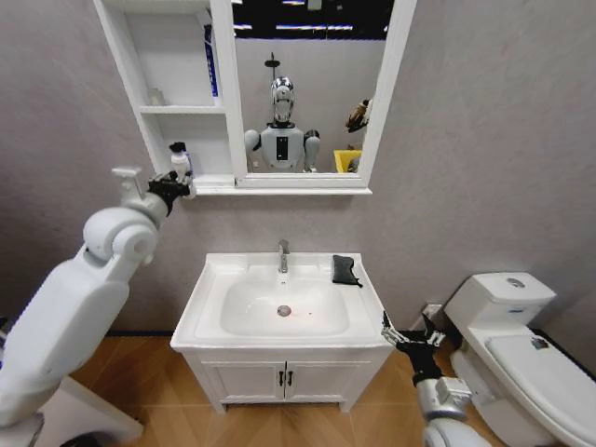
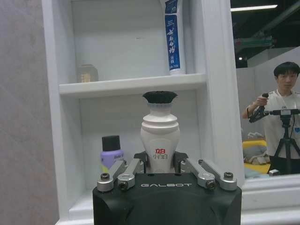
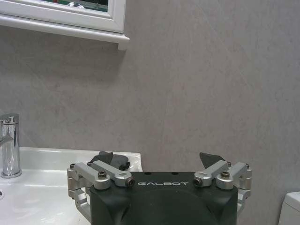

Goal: Move facial cleanser and shampoo from washbasin to cabinet, then wipe washbasin with towel.

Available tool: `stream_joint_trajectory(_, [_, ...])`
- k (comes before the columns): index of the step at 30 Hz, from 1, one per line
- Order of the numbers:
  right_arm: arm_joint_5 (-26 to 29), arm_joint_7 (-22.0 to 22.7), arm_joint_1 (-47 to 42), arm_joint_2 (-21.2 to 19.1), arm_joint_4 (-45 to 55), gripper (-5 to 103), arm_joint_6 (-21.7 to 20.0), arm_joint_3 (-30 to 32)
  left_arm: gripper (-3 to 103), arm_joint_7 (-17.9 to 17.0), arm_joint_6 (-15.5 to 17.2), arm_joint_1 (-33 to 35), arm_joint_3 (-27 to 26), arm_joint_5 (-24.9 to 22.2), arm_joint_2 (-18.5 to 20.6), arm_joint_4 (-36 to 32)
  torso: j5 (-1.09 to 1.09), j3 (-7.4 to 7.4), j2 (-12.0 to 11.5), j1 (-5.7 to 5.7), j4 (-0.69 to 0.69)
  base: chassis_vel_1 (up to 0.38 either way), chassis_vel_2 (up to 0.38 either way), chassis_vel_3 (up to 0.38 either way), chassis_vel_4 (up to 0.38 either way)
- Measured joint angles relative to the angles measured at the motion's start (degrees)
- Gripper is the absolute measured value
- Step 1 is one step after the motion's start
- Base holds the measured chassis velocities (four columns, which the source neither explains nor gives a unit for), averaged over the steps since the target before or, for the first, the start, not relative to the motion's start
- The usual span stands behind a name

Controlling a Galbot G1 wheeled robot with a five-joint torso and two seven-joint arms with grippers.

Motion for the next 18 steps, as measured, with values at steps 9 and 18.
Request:
stream_joint_trajectory(9, [0.03,0.02,-0.93,0.53,-0.73,100,0.94,-0.09,28,1.82,0.86,-11.6,5.14,-2.55,-6.63,13.55,-0.02,0.0,0.0,0.0,0.05,0.0,0.0,0.0,0.0])
stream_joint_trajectory(18, [0.06,0.02,-1.13,0.91,-0.76,100,0.98,-0.52,28,4.71,-0.51,-15.24,6.51,2.06,-11.08,23.83,-0.02,0.0,-0.01,0.01,0.03,0.0,0.0,0.0,0.0])
